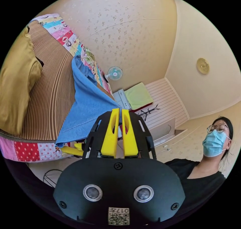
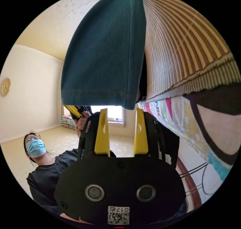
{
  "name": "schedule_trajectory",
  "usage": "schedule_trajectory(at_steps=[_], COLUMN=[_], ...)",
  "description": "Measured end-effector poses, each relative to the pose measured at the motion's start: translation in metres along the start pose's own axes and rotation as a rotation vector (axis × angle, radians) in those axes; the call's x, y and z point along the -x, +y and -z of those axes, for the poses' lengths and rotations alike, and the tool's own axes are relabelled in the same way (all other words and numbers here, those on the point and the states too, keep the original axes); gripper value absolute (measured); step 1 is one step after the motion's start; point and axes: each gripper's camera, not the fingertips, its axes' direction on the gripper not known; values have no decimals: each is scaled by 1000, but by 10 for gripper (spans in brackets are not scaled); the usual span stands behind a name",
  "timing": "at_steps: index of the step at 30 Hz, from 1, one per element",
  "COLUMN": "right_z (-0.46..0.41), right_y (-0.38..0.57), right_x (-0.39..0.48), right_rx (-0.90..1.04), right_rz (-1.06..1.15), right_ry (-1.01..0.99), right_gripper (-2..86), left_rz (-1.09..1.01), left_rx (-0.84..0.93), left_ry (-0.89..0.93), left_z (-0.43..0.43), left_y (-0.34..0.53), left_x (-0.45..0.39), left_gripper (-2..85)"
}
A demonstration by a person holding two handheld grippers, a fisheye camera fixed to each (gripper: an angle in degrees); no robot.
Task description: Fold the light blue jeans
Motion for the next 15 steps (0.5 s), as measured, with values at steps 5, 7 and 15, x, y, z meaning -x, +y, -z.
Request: schedule_trajectory(at_steps=[5,7,15], right_z=[9,8,54], right_y=[5,3,-1], right_x=[-19,-27,35], right_rx=[-200,-236,-326], right_rz=[-26,-36,104], right_ry=[-221,-286,-317], right_gripper=[167,160,32], left_rz=[36,51,-2], left_rx=[-12,-15,10], left_ry=[43,69,-33], left_z=[-17,-28,-24], left_y=[-3,-6,-13], left_x=[1,0,-11], left_gripper=[-5,-5,-5])
